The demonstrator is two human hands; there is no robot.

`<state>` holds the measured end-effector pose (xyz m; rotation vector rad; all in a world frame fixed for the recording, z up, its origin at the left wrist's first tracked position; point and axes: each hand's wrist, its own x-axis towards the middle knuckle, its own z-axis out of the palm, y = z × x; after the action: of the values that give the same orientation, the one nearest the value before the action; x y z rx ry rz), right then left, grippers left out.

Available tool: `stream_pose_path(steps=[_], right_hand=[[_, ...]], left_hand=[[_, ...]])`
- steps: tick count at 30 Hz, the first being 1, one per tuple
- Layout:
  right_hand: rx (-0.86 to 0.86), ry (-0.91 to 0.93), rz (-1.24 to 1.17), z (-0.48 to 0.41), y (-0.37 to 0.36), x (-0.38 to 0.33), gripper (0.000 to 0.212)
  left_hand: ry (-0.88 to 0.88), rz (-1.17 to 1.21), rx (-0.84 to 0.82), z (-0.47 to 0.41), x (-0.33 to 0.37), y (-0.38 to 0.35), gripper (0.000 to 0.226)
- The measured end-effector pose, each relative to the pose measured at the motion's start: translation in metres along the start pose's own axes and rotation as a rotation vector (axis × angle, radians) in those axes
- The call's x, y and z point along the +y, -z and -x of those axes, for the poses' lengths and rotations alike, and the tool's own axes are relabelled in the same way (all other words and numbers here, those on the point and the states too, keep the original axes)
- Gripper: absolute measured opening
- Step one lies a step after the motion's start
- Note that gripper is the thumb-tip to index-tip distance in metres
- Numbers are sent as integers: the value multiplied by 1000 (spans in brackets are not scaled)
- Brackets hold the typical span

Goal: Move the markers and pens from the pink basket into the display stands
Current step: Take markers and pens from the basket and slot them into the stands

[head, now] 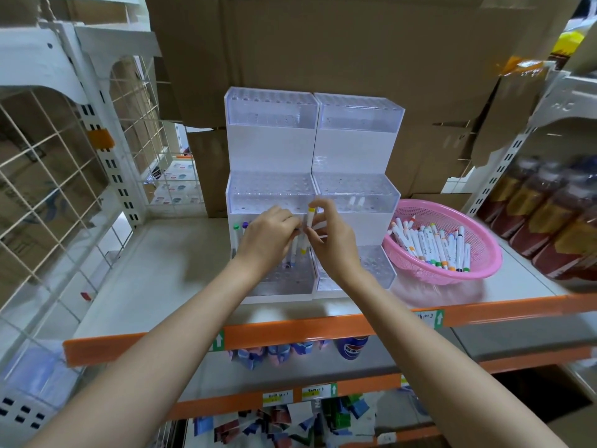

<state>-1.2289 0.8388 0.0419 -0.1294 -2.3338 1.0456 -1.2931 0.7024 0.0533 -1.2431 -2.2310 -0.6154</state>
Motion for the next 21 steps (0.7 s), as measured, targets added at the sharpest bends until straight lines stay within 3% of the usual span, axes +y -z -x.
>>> stream_pose_path(steps=[6, 8, 10, 16, 21], right_hand=[[-10, -8, -4, 0, 2, -1, 40], [-32, -8, -2, 0, 0, -2, 41], [-48, 19, 42, -1, -1, -3, 43], [-109, 169, 240, -3, 1, -4, 32], [-77, 61, 212, -9, 10, -5, 31]], left_hand=[[-57, -51, 10, 9, -5, 2, 12], [-57, -70, 10, 13, -6, 4, 22], [-58, -82, 0, 18, -7, 6, 32], [-75, -191, -4, 29, -12, 10, 29], [-55, -224, -35, 37, -12, 14, 43]])
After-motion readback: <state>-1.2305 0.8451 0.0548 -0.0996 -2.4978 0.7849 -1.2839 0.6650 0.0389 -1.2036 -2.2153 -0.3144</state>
